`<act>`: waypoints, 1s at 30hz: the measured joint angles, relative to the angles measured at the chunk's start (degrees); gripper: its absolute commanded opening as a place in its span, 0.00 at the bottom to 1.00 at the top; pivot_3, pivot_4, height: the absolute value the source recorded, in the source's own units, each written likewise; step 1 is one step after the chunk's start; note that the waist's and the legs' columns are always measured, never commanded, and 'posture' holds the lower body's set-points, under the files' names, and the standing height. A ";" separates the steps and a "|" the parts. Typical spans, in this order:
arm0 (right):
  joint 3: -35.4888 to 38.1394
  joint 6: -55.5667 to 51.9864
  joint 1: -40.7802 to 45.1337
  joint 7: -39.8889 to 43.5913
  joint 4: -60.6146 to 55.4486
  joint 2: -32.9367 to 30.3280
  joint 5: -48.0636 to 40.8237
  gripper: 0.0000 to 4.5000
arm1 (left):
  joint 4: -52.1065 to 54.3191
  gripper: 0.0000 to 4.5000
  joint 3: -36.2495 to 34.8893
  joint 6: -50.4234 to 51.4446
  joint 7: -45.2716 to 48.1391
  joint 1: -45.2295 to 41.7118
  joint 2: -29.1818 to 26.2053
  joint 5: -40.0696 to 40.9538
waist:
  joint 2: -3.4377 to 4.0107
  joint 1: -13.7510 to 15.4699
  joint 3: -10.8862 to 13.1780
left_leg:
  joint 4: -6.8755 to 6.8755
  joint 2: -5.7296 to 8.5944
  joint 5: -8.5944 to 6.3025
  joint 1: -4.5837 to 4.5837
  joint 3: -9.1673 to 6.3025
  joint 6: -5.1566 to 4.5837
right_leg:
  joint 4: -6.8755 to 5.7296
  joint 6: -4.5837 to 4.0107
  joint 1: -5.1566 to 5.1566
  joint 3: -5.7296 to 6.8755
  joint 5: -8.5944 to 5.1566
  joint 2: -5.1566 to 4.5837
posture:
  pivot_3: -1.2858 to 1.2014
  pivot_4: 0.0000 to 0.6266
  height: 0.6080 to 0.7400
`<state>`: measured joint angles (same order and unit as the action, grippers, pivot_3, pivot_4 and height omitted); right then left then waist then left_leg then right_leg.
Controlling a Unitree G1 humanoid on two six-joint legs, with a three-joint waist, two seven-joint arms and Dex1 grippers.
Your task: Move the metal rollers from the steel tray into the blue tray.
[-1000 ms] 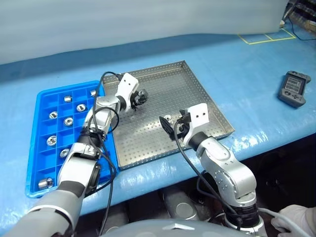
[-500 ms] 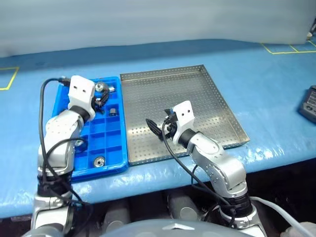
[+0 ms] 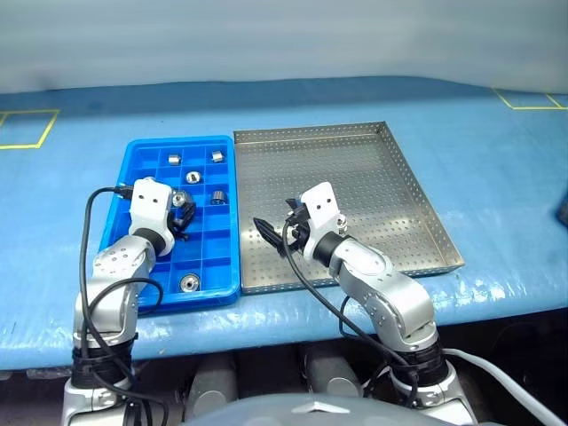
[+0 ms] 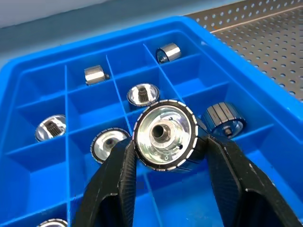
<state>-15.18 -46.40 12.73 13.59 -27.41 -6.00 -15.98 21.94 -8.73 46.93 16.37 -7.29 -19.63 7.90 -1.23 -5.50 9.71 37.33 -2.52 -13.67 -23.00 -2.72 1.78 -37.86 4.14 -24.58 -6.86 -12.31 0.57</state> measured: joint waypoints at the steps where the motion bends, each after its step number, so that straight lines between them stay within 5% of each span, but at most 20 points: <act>1: 0.07 0.00 -0.25 -0.25 -0.09 0.01 0.02 1.00 | -0.30 0.41 0.57 -0.11 0.04 0.57 -0.22 -0.08 | 0.00 -0.05 0.00 | 0.00 0.00 0.00 0.00 0.00 0.00 | 0.00 0.00 0.00 0.00 0.00 0.00 | 0.49 0.24 1.00; 5: 0.37 0.00 -0.88 -1.05 -0.34 0.14 0.03 1.00 | -0.35 0.41 0.88 -0.10 -0.07 0.99 -0.60 -0.05 | 0.01 -0.25 -0.02 | 0.01 0.00 0.00 0.08 0.04 0.00 | -0.01 -0.02 0.06 -0.02 -0.01 -0.02 | 0.48 0.24 1.00; 13: 1.20 -0.01 -1.79 -1.78 -0.84 0.00 0.04 1.00 | -1.31 0.98 0.49 0.03 0.36 0.48 -0.83 0.08 | 0.06 -0.80 -0.06 | 0.03 0.02 0.01 0.10 0.03 0.01 | -0.02 -0.02 0.08 -0.01 0.00 -0.02 | 0.47 0.24 1.00; 19: 2.50 -0.09 -1.99 -2.55 -2.31 -0.39 0.01 1.00 | -1.71 0.99 0.90 0.04 1.96 -3.65 -1.35 1.21 | 0.03 -0.69 -0.05 | 0.15 0.09 0.00 -0.11 0.01 0.01 | 0.10 0.07 0.04 0.00 0.05 -0.09 | 0.46 0.24 1.00; 30: 7.17 -0.30 -4.28 -4.03 -5.76 -2.54 0.15 1.00 | -2.72 0.99 7.76 -8.46 9.14 -12.55 0.53 5.80 | 0.04 -4.99 -0.05 | 0.05 0.05 0.00 -0.09 0.01 0.00 | 0.08 0.08 0.01 -0.04 0.05 -0.03 | 0.41 0.24 1.00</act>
<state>-8.02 -46.71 8.45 9.56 -33.18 -8.54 -15.82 19.21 -0.97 38.47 25.51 -19.84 -19.10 13.69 -1.19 -10.49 9.66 37.39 -2.47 -13.67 -23.09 -2.70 1.79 -37.78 4.21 -24.57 -6.89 -12.26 0.54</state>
